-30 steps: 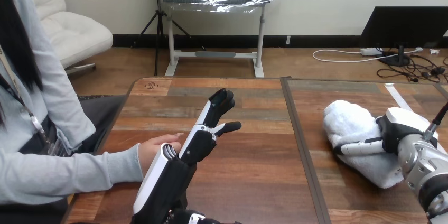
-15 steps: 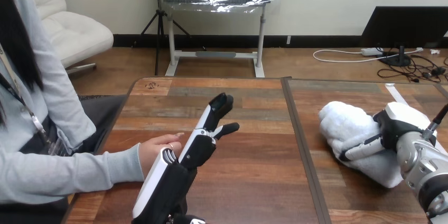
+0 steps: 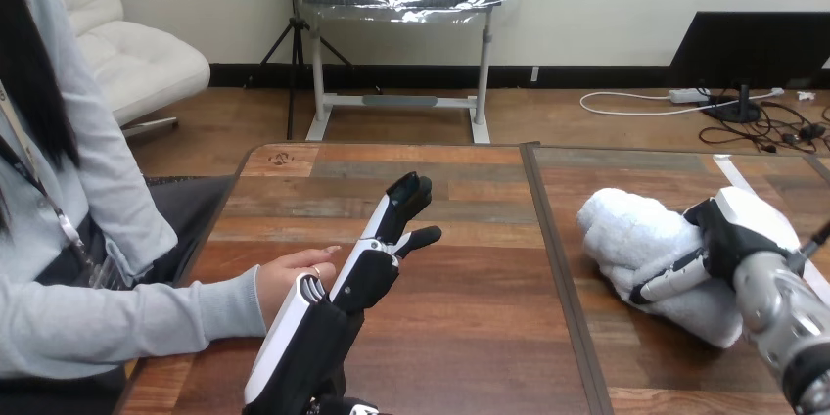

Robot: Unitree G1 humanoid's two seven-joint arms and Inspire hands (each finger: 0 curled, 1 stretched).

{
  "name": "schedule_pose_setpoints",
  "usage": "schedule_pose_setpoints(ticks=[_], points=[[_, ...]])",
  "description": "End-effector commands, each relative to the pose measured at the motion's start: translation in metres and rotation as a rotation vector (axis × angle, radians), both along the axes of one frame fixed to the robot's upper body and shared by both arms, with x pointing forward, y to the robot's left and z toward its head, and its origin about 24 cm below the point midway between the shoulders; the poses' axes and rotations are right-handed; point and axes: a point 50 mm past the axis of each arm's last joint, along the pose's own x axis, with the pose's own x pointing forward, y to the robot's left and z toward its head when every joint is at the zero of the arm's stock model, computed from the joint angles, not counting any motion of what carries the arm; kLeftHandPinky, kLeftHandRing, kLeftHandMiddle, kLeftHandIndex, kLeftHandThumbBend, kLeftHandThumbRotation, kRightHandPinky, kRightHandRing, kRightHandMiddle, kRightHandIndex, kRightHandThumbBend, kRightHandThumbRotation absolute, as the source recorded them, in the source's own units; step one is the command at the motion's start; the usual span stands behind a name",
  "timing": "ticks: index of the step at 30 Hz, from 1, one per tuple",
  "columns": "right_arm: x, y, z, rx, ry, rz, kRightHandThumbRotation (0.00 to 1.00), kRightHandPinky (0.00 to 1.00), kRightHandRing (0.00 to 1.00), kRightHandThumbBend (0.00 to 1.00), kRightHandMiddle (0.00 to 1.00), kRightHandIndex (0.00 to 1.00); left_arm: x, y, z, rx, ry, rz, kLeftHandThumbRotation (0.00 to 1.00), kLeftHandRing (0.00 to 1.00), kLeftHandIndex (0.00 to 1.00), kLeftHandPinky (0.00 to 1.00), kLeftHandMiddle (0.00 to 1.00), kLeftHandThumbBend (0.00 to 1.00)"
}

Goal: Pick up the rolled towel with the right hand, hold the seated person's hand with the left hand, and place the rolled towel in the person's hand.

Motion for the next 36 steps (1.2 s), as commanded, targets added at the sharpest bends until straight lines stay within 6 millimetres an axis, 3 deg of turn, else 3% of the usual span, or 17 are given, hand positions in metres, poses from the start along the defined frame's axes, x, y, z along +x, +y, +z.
schedule_pose_setpoints(ticks=[1, 11, 21, 36], points=[[-0.003, 0.009, -0.007, 0.097, -0.049, 0.005, 0.0, 0.38, 0.48, 0.85, 0.52, 0.46, 0.008, 0.0, 0.013, -0.006, -0.072, -0.005, 0.62, 0.97, 1.0, 0.86, 1.0, 1.0], [-0.004, 0.018, -0.007, 0.213, -0.171, 0.004, 0.0, 0.4, 0.46, 0.84, 0.49, 0.45, 0.008, 0.001, 0.013, 0.011, -0.088, 0.012, 0.65, 0.95, 1.0, 0.83, 1.0, 1.0], [-0.004, 0.026, -0.004, 0.288, -0.27, 0.024, 0.0, 0.32, 0.39, 0.82, 0.44, 0.43, 0.009, 0.003, 0.013, 0.04, -0.092, 0.014, 0.65, 0.94, 1.0, 0.8, 1.0, 1.0], [-0.004, 0.038, -0.002, 0.368, -0.361, 0.047, 0.0, 0.36, 0.42, 0.83, 0.47, 0.45, 0.01, 0.002, 0.01, 0.062, -0.052, -0.016, 0.62, 0.96, 1.0, 0.82, 1.0, 1.0]])
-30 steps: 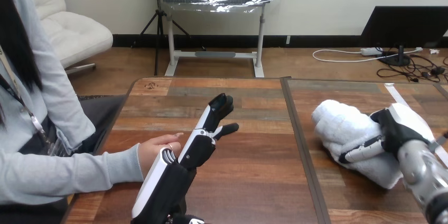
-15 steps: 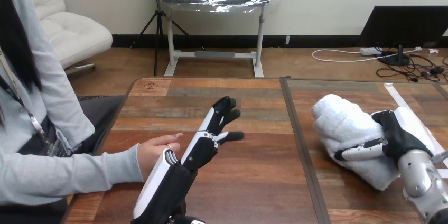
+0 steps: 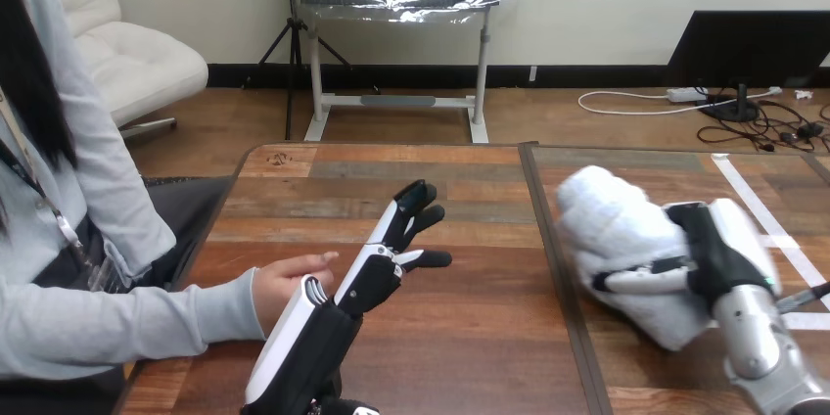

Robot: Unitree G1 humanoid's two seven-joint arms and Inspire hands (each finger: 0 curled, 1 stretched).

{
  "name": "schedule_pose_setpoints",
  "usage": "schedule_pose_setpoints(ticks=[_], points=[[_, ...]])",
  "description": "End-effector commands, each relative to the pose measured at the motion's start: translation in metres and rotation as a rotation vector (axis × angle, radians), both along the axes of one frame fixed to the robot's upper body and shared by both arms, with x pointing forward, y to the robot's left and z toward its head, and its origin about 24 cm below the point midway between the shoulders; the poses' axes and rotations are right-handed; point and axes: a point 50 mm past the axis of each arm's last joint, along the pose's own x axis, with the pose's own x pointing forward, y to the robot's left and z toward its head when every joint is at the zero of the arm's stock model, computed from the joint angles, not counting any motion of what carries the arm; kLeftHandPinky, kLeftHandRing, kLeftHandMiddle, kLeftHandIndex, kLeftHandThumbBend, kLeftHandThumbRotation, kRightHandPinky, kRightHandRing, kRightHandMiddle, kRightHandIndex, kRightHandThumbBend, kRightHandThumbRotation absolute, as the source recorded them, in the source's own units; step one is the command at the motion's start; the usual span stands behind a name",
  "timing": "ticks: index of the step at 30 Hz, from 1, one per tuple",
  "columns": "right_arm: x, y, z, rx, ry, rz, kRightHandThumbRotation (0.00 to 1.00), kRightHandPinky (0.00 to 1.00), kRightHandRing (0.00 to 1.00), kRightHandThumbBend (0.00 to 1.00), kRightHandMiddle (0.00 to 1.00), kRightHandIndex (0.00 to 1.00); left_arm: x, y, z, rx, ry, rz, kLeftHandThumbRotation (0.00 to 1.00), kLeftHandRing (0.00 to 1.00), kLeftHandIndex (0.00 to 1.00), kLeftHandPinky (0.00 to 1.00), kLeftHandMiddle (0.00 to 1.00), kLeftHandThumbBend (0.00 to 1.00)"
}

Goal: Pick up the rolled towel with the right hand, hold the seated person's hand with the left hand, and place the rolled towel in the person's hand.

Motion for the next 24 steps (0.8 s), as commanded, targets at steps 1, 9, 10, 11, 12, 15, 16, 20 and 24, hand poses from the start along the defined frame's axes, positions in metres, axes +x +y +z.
schedule_pose_setpoints(ticks=[1, 9, 10, 11, 12, 15, 16, 20, 24], points=[[0.014, 0.017, 0.016, 0.067, -0.121, 0.022, 0.0, 0.37, 0.42, 0.82, 0.48, 0.46, 0.009, -0.001, 0.012, -0.006, -0.062, -0.016, 0.61, 0.95, 1.0, 0.82, 1.0, 1.0], [0.014, 0.023, 0.018, 0.123, -0.167, 0.039, 0.0, 0.36, 0.41, 0.82, 0.48, 0.49, 0.009, 0.0, 0.011, 0.005, -0.049, -0.012, 0.62, 0.95, 1.0, 0.81, 1.0, 1.0], [0.014, 0.023, 0.018, 0.131, -0.17, 0.041, 0.0, 0.36, 0.4, 0.82, 0.48, 0.49, 0.009, 0.0, 0.011, 0.007, -0.047, -0.011, 0.63, 0.95, 1.0, 0.81, 1.0, 1.0], [0.014, 0.024, 0.018, 0.139, -0.175, 0.041, 0.0, 0.35, 0.39, 0.82, 0.47, 0.49, 0.009, 0.0, 0.011, 0.009, -0.041, -0.015, 0.63, 0.95, 1.0, 0.81, 1.0, 1.0], [0.014, 0.025, 0.018, 0.142, -0.177, 0.04, 0.0, 0.34, 0.39, 0.82, 0.47, 0.49, 0.009, 0.0, 0.01, 0.01, -0.037, -0.017, 0.63, 0.95, 1.0, 0.81, 1.0, 1.0], [0.014, 0.027, 0.018, 0.151, -0.187, 0.039, 0.0, 0.33, 0.38, 0.82, 0.46, 0.49, 0.009, 0.001, 0.011, 0.019, -0.032, -0.016, 0.63, 0.95, 1.0, 0.82, 1.0, 1.0], [0.014, 0.027, 0.019, 0.152, -0.19, 0.039, 0.0, 0.33, 0.37, 0.82, 0.46, 0.48, 0.009, 0.001, 0.011, 0.021, -0.032, -0.015, 0.63, 0.95, 1.0, 0.82, 1.0, 1.0], [0.015, 0.03, 0.019, 0.162, -0.207, 0.043, 0.0, 0.32, 0.36, 0.82, 0.45, 0.48, 0.01, 0.001, 0.011, 0.028, -0.03, -0.015, 0.62, 0.95, 1.0, 0.82, 1.0, 1.0], [0.015, 0.032, 0.02, 0.172, -0.22, 0.05, 0.0, 0.31, 0.35, 0.82, 0.44, 0.47, 0.01, 0.001, 0.011, 0.028, -0.027, -0.012, 0.6, 0.94, 1.0, 0.82, 1.0, 1.0]])
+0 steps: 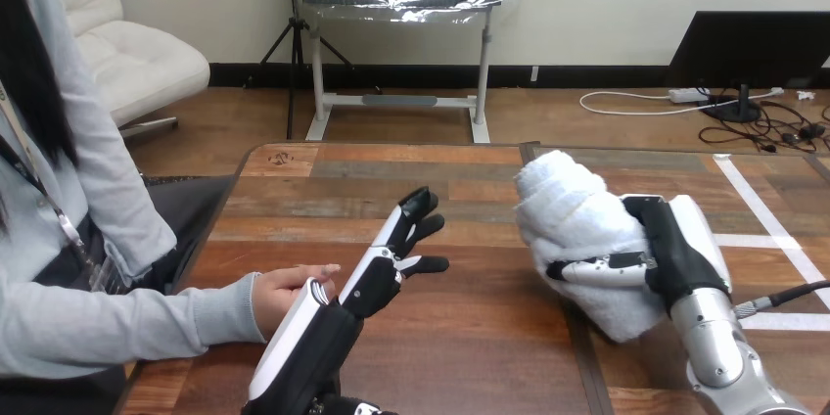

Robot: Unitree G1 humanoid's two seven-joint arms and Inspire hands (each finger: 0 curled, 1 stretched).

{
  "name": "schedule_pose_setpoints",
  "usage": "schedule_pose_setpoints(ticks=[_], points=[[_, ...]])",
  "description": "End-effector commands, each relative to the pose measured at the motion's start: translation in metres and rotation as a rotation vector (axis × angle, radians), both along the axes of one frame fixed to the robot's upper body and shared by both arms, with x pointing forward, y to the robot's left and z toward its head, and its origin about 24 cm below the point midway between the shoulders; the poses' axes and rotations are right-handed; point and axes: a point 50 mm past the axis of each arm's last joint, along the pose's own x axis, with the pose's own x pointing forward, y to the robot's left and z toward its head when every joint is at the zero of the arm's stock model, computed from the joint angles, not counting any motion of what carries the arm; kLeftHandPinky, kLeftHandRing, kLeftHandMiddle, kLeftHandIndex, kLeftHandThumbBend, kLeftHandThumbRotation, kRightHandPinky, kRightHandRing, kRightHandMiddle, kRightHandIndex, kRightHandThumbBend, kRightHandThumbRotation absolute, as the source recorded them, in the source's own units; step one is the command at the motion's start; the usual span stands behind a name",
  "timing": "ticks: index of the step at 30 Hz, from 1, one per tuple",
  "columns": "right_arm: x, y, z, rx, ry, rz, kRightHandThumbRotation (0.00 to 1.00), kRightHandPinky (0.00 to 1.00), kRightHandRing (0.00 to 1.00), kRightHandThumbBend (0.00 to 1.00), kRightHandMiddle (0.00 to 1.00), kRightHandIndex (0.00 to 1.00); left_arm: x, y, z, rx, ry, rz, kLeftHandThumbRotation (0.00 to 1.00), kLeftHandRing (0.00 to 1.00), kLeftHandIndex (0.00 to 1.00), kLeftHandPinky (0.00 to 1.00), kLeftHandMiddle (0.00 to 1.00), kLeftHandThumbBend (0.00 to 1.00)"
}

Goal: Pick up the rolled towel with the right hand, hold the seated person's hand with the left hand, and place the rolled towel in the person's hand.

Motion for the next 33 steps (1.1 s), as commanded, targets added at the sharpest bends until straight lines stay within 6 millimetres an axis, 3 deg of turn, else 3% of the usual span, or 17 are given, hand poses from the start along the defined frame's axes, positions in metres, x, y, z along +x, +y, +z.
schedule_pose_setpoints(ticks=[1, 20, 33], points=[[0.015, 0.003, 0.025, 0.05, -0.139, -0.013, 0.0, 0.3, 0.35, 0.82, 0.43, 0.47, 0.009, -0.001, 0.015, -0.003, -0.077, -0.009, 0.59, 0.94, 1.0, 0.82, 1.0, 1.0], [0.017, 0.011, 0.027, 0.086, -0.174, -0.003, 0.0, 0.29, 0.33, 0.82, 0.42, 0.46, 0.01, 0.002, 0.017, 0.044, -0.095, 0.048, 0.51, 0.91, 0.98, 0.81, 0.96, 1.0], [0.018, 0.017, 0.029, 0.09, -0.204, 0.003, 0.0, 0.28, 0.33, 0.83, 0.41, 0.45, 0.01, 0.01, 0.018, 0.155, -0.135, 0.143, 0.52, 0.9, 0.97, 0.81, 0.96, 1.0]])
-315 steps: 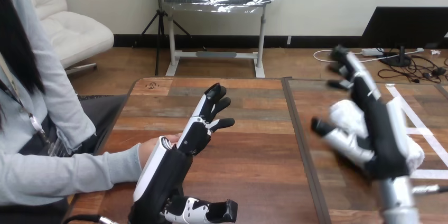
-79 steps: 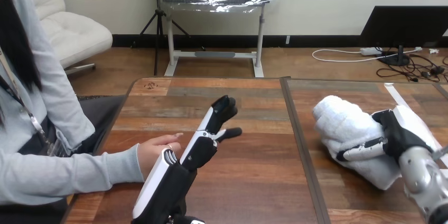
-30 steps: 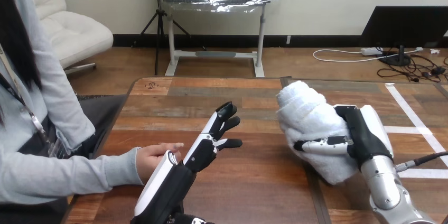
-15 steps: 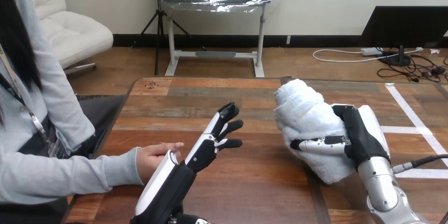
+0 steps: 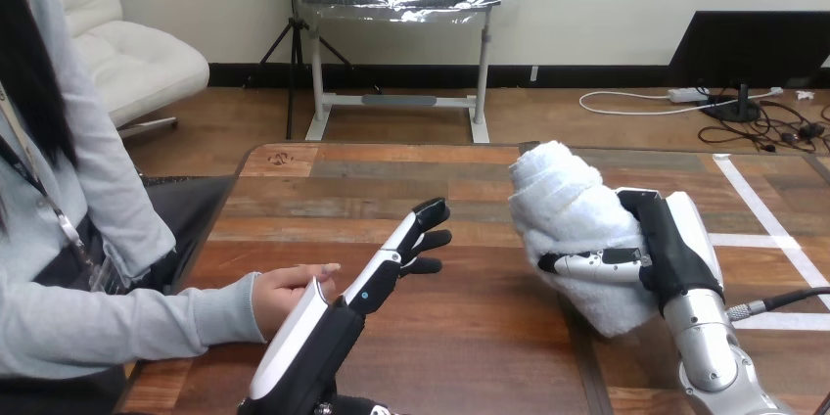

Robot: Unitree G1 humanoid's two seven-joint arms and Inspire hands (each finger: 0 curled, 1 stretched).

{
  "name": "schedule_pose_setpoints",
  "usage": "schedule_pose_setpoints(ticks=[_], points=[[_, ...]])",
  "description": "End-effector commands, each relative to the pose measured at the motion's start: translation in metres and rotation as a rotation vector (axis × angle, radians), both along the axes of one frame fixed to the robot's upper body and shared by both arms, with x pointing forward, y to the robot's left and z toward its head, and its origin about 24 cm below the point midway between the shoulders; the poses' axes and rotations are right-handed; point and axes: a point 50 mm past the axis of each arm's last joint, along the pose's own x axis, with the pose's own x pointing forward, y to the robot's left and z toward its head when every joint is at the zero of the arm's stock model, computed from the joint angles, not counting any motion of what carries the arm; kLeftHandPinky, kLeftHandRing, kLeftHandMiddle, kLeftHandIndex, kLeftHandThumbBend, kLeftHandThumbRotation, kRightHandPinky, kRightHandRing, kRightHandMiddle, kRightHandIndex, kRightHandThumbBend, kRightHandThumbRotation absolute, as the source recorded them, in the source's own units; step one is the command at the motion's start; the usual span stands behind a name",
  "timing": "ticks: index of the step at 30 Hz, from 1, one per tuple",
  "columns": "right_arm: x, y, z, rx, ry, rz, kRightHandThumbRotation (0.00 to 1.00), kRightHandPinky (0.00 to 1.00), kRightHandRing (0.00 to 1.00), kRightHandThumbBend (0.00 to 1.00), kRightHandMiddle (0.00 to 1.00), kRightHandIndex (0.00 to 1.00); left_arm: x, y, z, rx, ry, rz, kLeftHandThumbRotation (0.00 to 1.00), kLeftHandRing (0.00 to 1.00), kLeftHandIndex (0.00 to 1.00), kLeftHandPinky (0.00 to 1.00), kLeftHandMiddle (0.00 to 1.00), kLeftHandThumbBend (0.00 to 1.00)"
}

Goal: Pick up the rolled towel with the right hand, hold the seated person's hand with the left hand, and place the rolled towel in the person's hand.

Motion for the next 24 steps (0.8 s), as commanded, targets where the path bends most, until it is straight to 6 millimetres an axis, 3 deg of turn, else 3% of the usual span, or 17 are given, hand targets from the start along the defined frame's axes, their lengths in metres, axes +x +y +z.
schedule_pose_setpoints(ticks=[1, 24], points=[[0.019, 0.011, 0.027, 0.042, -0.143, 0.011, 0.0, 0.28, 0.33, 0.83, 0.41, 0.45, 0.009, 0.006, 0.014, 0.017, -0.09, 0.068, 0.52, 0.9, 0.96, 0.81, 0.96, 1.0], [0.017, 0.018, 0.025, 0.048, -0.16, 0.018, 0.01, 0.26, 0.3, 0.83, 0.4, 0.45, 0.02, 0.038, 0.02, 0.239, -0.132, 0.252, 0.35, 0.93, 0.95, 0.87, 0.96, 1.0]])
